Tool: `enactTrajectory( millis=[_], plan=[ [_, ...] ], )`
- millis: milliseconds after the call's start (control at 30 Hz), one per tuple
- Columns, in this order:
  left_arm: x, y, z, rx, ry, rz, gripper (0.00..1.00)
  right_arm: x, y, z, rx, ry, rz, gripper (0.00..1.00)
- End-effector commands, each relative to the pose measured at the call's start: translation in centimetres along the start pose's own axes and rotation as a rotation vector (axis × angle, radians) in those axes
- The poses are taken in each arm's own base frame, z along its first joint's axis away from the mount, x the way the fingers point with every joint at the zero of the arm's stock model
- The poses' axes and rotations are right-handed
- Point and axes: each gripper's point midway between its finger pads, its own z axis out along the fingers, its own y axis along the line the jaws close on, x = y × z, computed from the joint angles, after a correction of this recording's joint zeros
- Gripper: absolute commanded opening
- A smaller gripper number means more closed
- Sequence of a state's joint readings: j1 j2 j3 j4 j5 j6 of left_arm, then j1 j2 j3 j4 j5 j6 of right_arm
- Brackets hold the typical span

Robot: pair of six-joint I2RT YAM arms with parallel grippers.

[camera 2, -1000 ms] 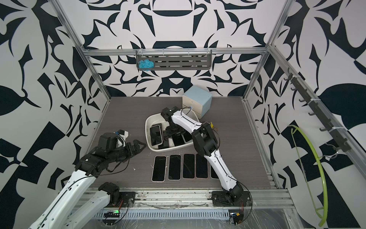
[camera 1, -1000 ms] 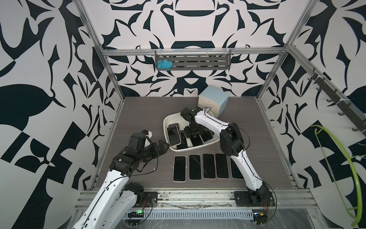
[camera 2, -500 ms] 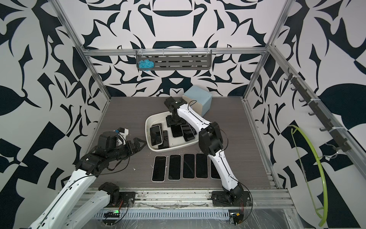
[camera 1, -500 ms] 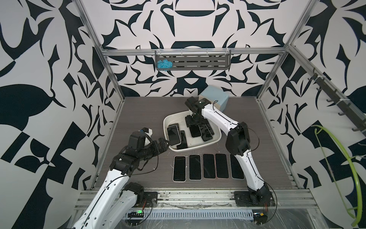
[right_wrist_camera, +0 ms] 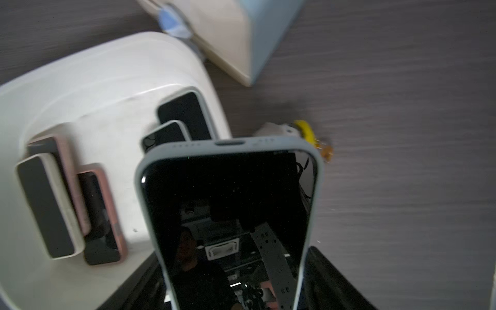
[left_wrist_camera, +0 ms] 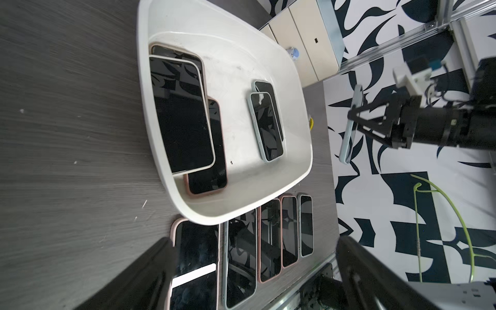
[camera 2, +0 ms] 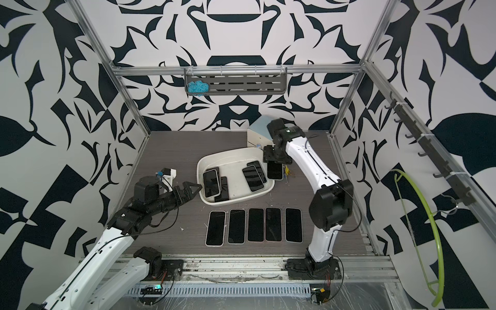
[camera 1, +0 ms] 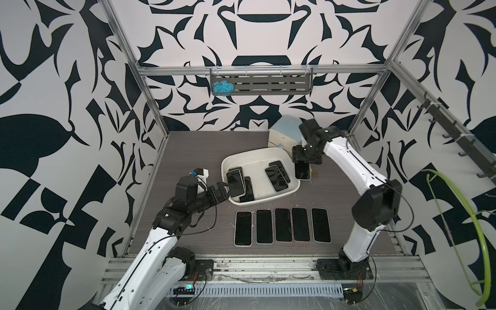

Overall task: Take the phone out of the storage box
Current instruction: Place the phone at the center of the board.

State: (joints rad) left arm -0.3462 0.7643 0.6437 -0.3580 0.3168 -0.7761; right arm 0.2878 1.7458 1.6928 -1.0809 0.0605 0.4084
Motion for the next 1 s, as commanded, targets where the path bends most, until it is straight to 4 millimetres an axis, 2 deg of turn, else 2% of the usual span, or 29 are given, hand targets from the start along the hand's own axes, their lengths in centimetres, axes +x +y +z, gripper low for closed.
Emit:
enactTrajectory(
  millis=[0, 133, 333, 567, 767, 867, 967],
  plan=[
    [-0.8, -0.9, 0.5, 0.057, -0.028, 0.029, 1.0, 1.0, -4.0, -0.1, 0.054, -0.009, 0.044, 0.72],
    [-0.6, -0.6, 1.3, 0.062, -0.009, 0.033, 1.0, 2.2, -7.6, 2.4, 0.131, 0.042, 0.088, 0.72],
    [-0.1, -0.1, 1.5, 0.038, 0.019, 0.037, 1.0, 2.8, -8.6, 7.1, 0.196, 0.162, 0.052, 0.74],
    [-0.5, -0.2, 0.5, -0.005, 0.013, 0.071, 1.0, 3.2, -11.6, 11.7, 0.25, 0.269, 0.093, 0.74],
    [-0.5, -0.2, 0.6, -0.02, 0.029, 0.082, 1.0, 3.4, -12.0, 14.0, 0.221, 0.299, 0.104, 0.77],
    [-0.5, -0.1, 1.0, -0.021, 0.041, 0.075, 1.0, 4.0, -12.1, 14.6, 0.217, 0.326, 0.101, 0.86],
    [-0.8, -0.2, 1.4, -0.021, 0.048, 0.066, 1.0, 4.4, -12.2, 14.2, 0.221, 0.324, 0.101, 0.94]
  ],
)
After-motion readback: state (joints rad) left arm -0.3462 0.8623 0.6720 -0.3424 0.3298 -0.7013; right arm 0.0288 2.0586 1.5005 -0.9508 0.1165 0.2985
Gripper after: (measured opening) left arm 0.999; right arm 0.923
